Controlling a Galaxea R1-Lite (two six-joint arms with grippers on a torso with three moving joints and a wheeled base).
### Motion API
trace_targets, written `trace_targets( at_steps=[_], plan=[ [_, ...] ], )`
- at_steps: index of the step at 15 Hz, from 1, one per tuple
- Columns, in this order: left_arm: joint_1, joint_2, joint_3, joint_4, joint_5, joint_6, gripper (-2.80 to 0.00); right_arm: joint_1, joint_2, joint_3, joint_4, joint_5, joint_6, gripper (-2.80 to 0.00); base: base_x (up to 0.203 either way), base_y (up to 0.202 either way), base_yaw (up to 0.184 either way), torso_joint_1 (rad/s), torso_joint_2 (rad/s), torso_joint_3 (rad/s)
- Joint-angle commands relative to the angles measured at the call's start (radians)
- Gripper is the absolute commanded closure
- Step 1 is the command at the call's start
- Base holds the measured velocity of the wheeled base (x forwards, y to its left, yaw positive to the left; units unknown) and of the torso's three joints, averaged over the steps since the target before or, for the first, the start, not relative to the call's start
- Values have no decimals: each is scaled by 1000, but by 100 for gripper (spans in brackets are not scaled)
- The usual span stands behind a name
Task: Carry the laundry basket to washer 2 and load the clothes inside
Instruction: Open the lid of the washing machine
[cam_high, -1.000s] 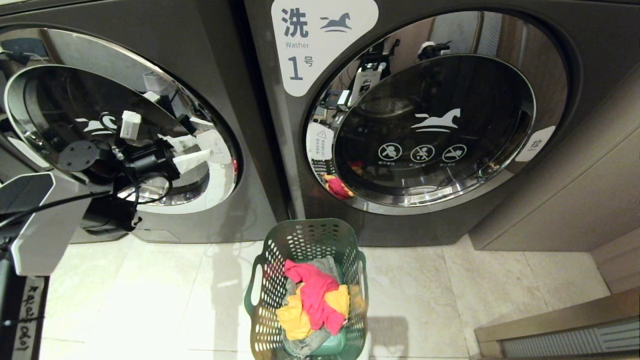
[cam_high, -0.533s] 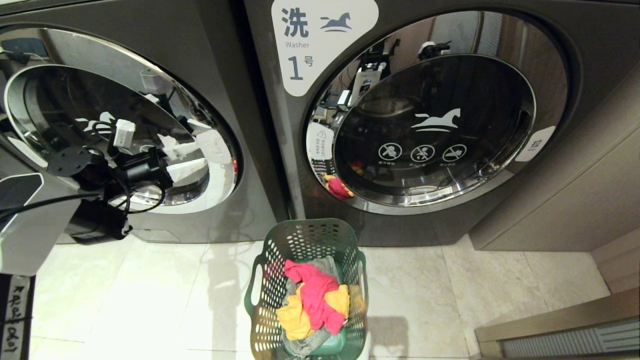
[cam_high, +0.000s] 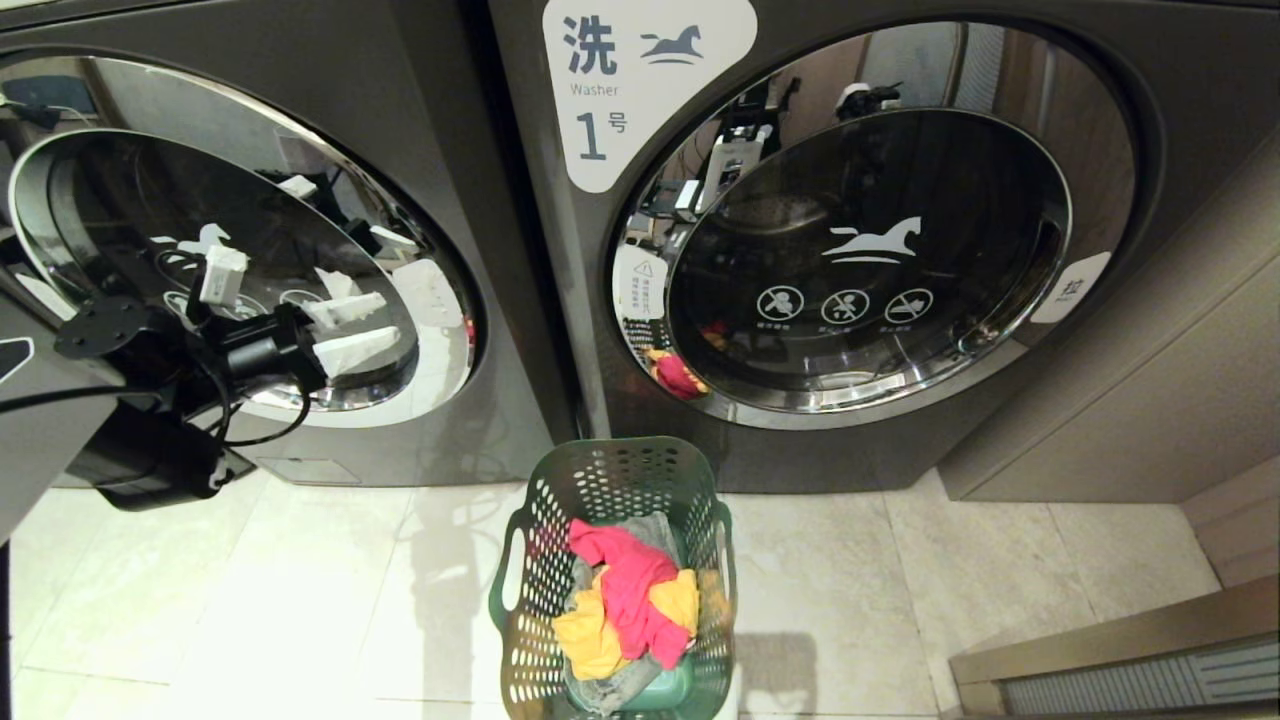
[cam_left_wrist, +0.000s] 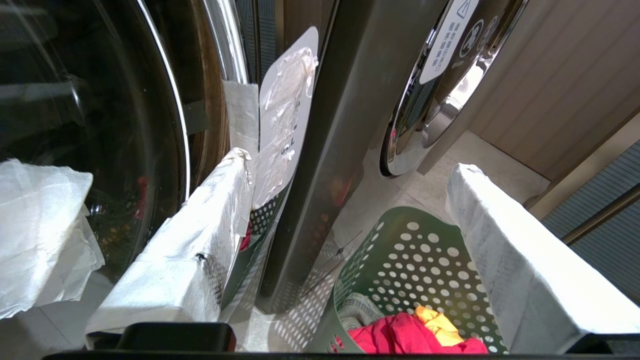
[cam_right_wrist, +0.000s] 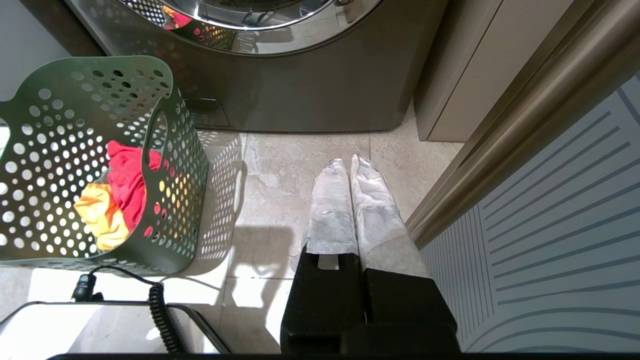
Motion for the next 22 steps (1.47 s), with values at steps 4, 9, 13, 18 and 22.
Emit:
trace_targets(
  at_steps=[4, 9, 13, 18, 22],
  plan=[
    [-25, 22, -15, -9, 2, 7, -280, 0, 1, 0, 0, 0, 0, 0, 0, 0, 0, 0, 0, 0],
    [-35, 41, -33, -9, 19, 59, -280, 0, 0, 0, 0, 0, 0, 0, 0, 0, 0, 0, 0, 0],
    [-35, 36, -33, -9, 22, 62, -280, 0, 1, 0, 0, 0, 0, 0, 0, 0, 0, 0, 0, 0],
    [-27, 31, -33, -9, 36, 62, -280, 0, 2, 0, 0, 0, 0, 0, 0, 0, 0, 0, 0, 0],
    [-27, 30, -30, -9, 40, 62, -280, 0, 0, 0, -1, 1, 0, 0, 0, 0, 0, 0, 0, 0]
  ],
)
